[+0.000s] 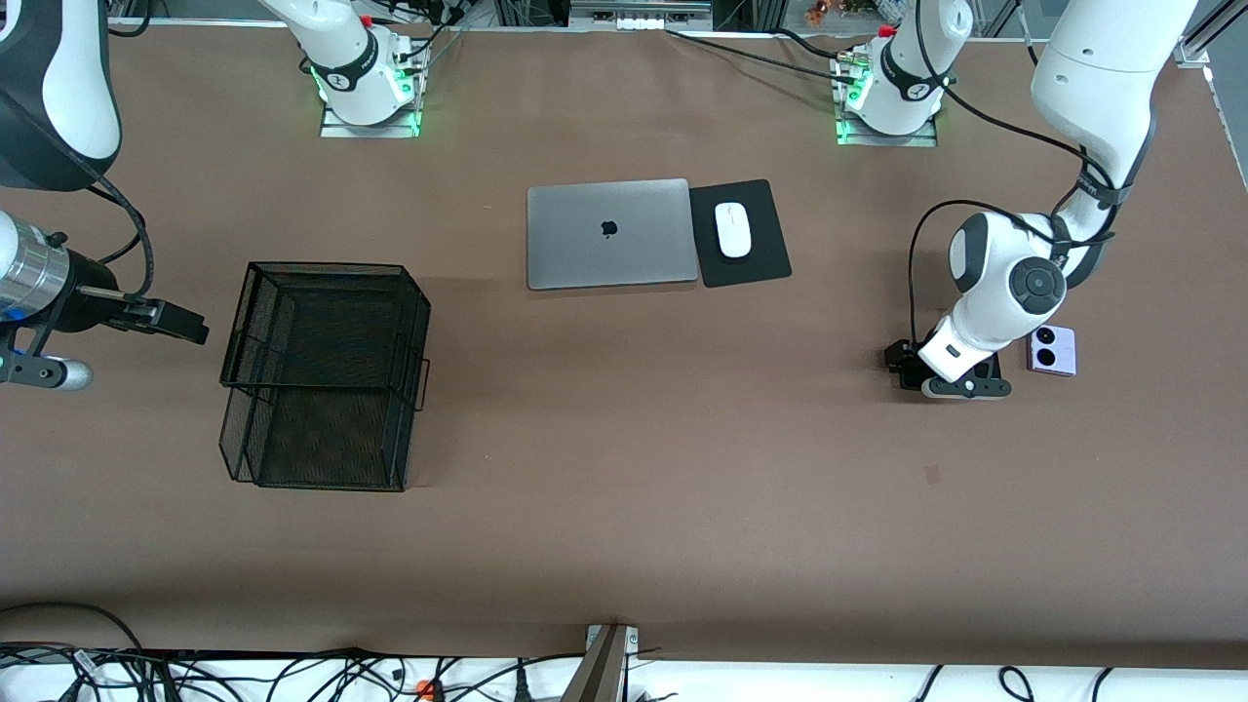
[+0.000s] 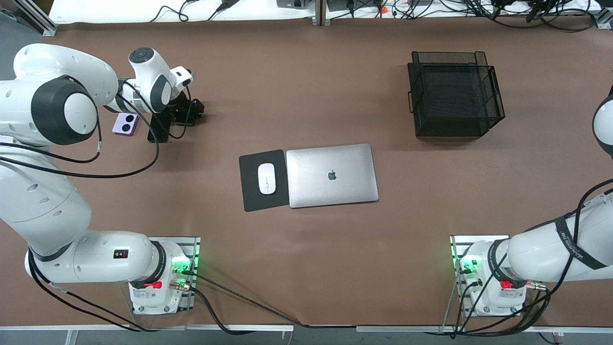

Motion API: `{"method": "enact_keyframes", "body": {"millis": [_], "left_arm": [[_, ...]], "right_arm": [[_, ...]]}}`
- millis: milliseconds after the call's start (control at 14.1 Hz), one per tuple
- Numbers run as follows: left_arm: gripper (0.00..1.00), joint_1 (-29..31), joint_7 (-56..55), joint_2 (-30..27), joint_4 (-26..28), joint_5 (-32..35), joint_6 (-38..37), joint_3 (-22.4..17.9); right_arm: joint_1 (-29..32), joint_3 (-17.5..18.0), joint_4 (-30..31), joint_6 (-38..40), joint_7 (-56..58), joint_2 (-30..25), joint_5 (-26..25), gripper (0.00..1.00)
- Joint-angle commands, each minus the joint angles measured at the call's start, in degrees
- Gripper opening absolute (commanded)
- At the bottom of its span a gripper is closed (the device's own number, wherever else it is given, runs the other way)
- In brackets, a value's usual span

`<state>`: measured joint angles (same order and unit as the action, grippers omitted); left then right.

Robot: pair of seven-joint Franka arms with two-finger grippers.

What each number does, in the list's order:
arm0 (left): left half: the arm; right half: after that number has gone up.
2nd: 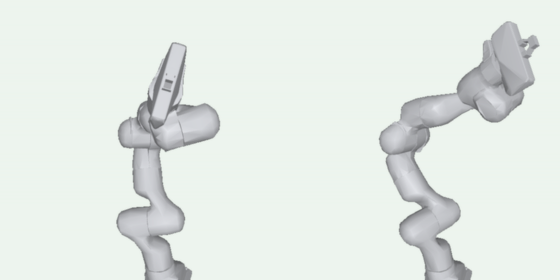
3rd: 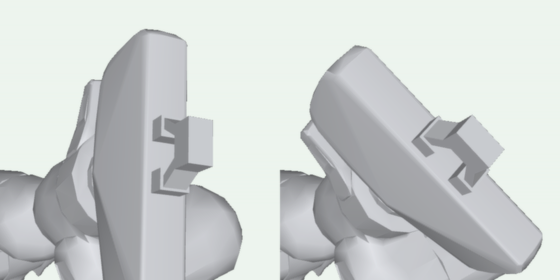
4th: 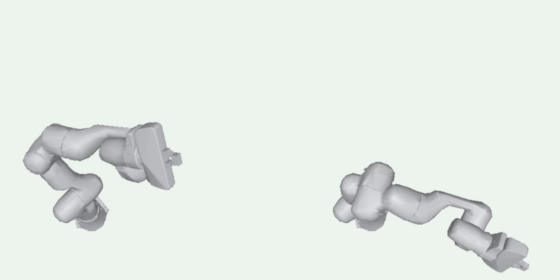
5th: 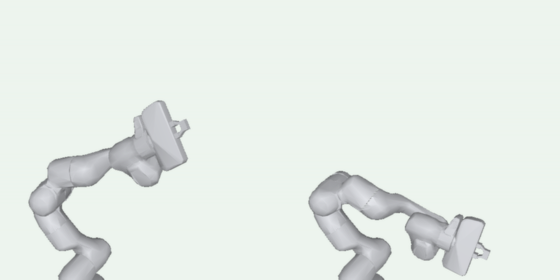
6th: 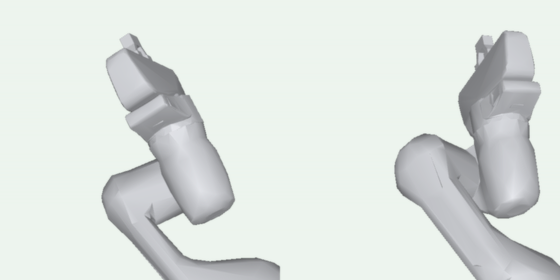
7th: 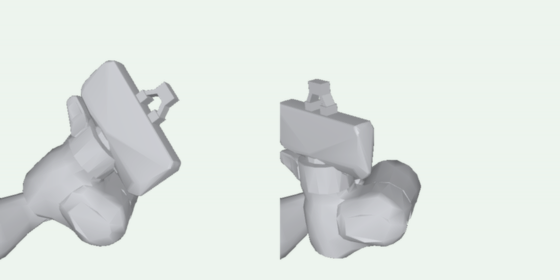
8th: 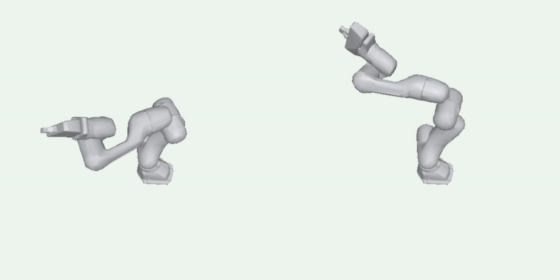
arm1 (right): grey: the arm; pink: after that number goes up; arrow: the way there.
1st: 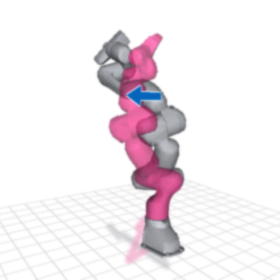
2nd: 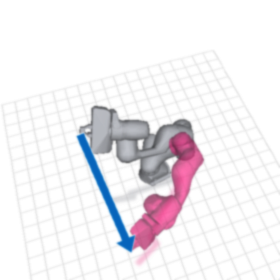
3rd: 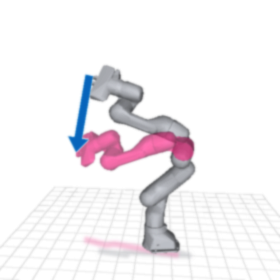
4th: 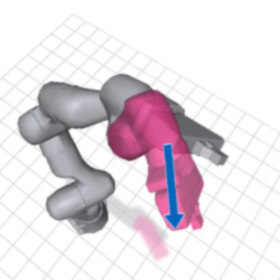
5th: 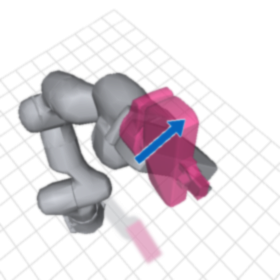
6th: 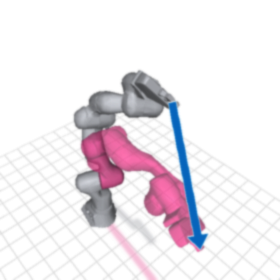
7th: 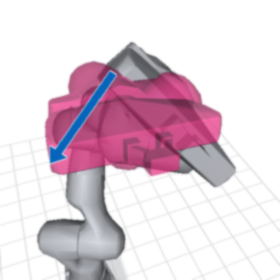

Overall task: Place phones with both arms
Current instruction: 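Grasp the small black flip phone with the left gripper and lift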

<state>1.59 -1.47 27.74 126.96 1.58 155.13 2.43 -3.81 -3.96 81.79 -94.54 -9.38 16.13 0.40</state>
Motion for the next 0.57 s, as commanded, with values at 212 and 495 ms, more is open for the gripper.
{"method": "enact_keyframes", "body": {"millis": [212,495], "left_arm": [[0.38,0.2,-1.5,1.0,0.0,1.1,1.4,0.0],[0.00,0.2,-2.1,0.4,-1.9,1.1,-2.0,0.1]], "right_arm": [[0.2,0.2,0.7,-0.2,-0.9,-0.8,0.9,1.00],[0.2,0.3,0.7,-0.2,-0.9,-0.8,0.9,1.00]]}}
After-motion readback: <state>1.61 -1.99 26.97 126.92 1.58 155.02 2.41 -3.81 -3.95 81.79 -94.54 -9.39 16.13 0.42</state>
